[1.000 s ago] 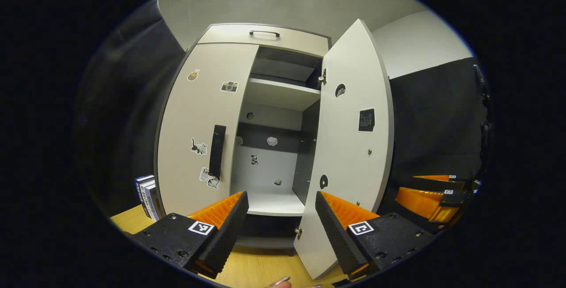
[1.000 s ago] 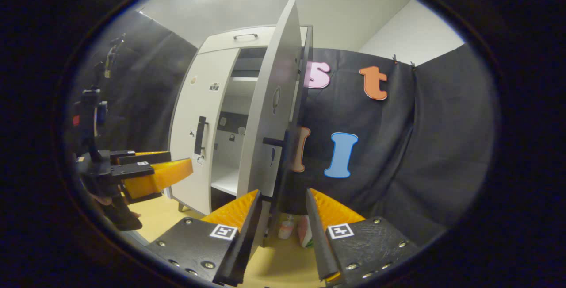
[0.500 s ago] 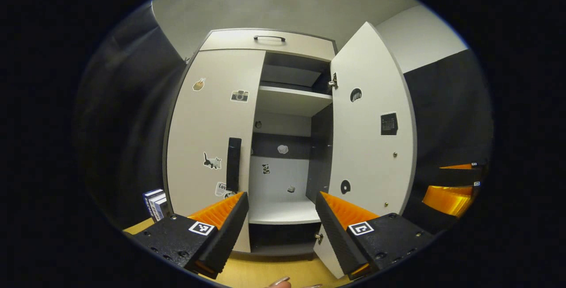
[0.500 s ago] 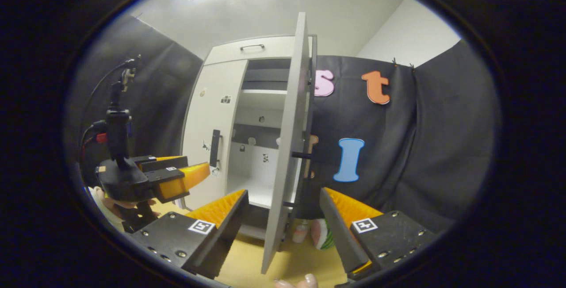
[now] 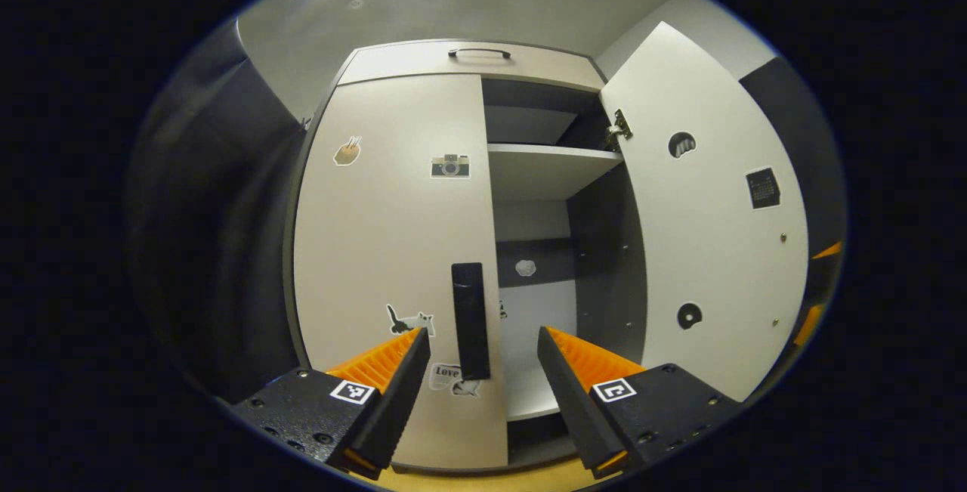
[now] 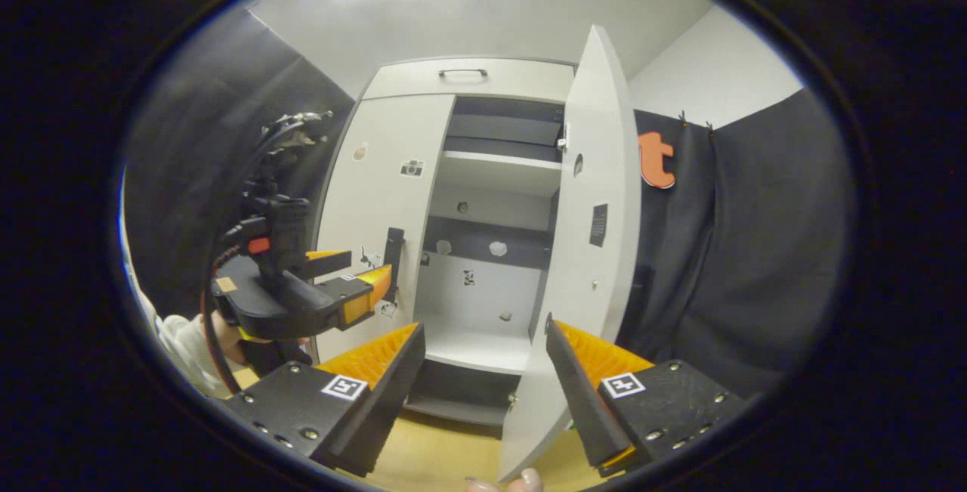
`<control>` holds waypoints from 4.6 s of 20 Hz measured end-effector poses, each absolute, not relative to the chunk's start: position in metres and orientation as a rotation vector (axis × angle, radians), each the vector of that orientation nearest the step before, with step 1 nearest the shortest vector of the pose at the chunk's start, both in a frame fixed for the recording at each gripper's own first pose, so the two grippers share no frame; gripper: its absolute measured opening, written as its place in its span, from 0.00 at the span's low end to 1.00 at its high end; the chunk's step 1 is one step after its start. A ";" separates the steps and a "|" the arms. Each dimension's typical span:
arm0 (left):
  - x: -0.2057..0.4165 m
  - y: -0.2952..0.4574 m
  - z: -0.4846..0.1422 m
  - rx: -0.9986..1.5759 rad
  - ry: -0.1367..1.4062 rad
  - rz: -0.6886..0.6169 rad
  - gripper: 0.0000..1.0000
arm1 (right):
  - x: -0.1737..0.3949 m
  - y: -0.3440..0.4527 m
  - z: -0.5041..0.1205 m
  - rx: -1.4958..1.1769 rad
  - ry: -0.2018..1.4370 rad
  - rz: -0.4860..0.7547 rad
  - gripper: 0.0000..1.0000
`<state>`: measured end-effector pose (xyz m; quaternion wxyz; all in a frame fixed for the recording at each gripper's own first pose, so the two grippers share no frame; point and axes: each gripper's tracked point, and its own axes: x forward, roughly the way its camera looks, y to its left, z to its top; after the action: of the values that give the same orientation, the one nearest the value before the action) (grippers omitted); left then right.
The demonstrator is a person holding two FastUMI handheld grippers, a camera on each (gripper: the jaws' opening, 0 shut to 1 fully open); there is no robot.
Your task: Open the right door of the double-door shoe cabinet with the right hand, and open the left door with the left hand.
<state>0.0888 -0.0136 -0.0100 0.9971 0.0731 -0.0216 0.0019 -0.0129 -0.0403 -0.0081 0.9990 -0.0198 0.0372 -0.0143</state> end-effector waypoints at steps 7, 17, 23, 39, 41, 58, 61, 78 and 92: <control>0.136 -0.010 -0.032 0.019 -0.026 -0.067 0.87 | -0.003 -0.034 -0.011 -0.049 0.098 -0.138 0.96; 0.164 -0.001 -0.043 -0.007 -0.006 -0.017 0.64 | 0.008 -0.038 -0.022 -0.073 0.149 -0.152 0.97; 0.167 -0.004 -0.049 0.020 0.017 0.009 0.37 | 0.010 -0.041 -0.026 -0.076 0.157 -0.138 0.97; 0.165 -0.003 -0.051 0.058 0.057 0.046 0.27 | -0.009 -0.060 -0.021 -0.078 0.147 -0.118 0.97; 0.163 -0.003 -0.050 0.069 0.060 0.045 0.25 | -0.013 -0.063 -0.018 -0.087 0.142 -0.121 0.97; 0.093 0.008 -0.037 0.028 0.116 -0.017 0.22 | -0.015 -0.032 -0.002 -0.067 0.078 0.041 0.97; 0.075 0.013 -0.033 0.024 0.118 -0.018 0.22 | -0.015 -0.025 0.001 -0.042 0.066 0.068 0.97; -0.004 0.068 -0.014 0.055 0.139 -0.005 0.18 | 0.015 0.052 -0.004 -0.009 0.056 0.292 0.97; -0.047 0.140 0.001 0.090 0.099 0.127 0.06 | 0.026 0.113 -0.011 -0.002 0.061 0.423 0.96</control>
<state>-0.0466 0.1403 0.0005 0.9958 0.0451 0.0493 0.0634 0.0261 0.1135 -0.0106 0.9772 -0.0009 0.0302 0.2100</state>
